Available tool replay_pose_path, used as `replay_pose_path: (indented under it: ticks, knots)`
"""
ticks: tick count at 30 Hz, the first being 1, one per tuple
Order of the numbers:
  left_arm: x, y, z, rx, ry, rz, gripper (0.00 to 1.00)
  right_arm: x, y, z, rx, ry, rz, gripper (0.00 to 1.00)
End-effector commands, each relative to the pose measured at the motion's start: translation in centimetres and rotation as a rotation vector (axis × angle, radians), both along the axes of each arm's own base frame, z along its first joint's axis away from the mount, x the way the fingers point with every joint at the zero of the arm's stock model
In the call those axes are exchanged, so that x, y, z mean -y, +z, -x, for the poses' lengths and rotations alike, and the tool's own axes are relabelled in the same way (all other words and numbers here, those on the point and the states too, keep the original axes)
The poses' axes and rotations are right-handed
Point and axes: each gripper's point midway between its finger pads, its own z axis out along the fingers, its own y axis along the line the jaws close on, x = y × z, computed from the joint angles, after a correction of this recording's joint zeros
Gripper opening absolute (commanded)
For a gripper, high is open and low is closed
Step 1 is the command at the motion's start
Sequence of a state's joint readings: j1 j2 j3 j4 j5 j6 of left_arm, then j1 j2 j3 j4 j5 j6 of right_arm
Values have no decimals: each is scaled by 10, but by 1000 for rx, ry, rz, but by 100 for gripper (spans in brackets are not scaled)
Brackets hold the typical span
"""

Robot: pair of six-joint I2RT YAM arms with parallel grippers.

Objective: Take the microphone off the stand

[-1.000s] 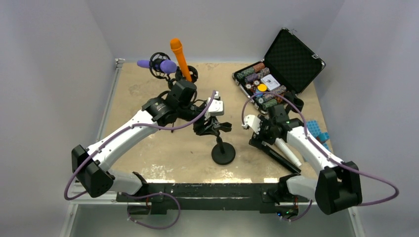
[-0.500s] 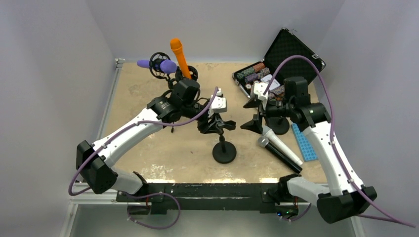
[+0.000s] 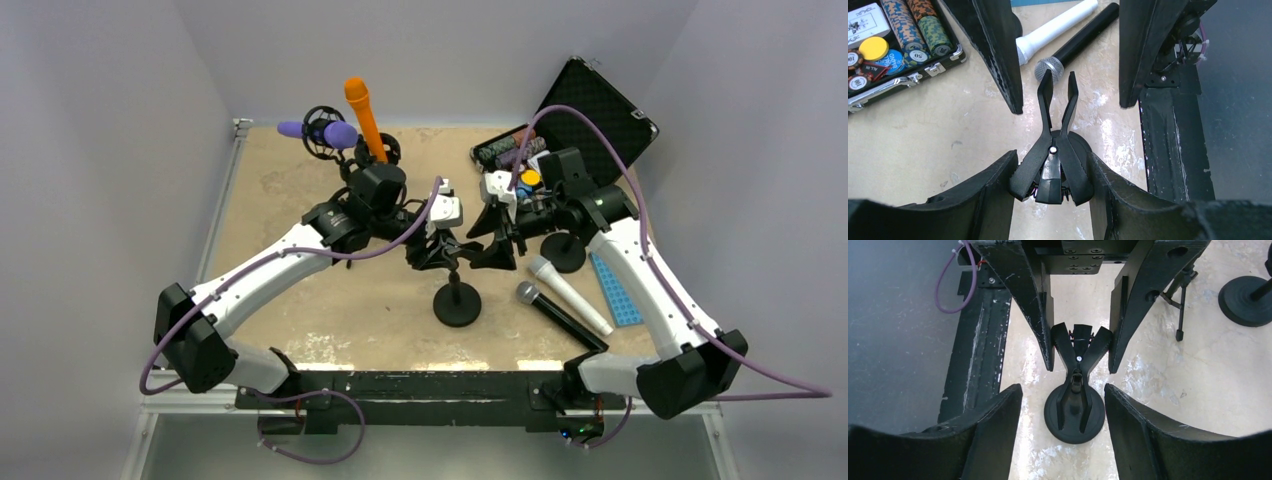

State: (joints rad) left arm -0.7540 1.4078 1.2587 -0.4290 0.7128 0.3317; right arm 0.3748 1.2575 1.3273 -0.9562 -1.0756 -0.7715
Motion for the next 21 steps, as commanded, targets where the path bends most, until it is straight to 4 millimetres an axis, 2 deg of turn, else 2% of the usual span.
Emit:
replay_pose_path:
  ticks: [1, 3, 6, 12, 14, 15, 21]
  knots:
    - [0, -8, -3, 7, 30, -6, 0, -5, -4, -2, 24, -1, 15, 62]
    - [0, -10, -3, 5, 30, -4, 0, -6, -8, -7, 33, -21, 16, 59]
    - [1, -13, -2, -1, 32, -2, 0, -7, -14, -12, 39, -53, 34, 50]
    - [1, -22, -1, -13, 34, -7, 0, -4, -29, -18, 43, -78, 72, 19]
    - [1, -28, -1, -17, 36, -13, 0, -3, -37, -17, 35, -73, 85, 4]
    - [1, -31, -1, -21, 35, -17, 0, -3, -42, -16, 27, -71, 91, 0]
    - [1, -53, 1, -63, 46, -25, 0, 2, -71, -8, -31, -60, 135, 0]
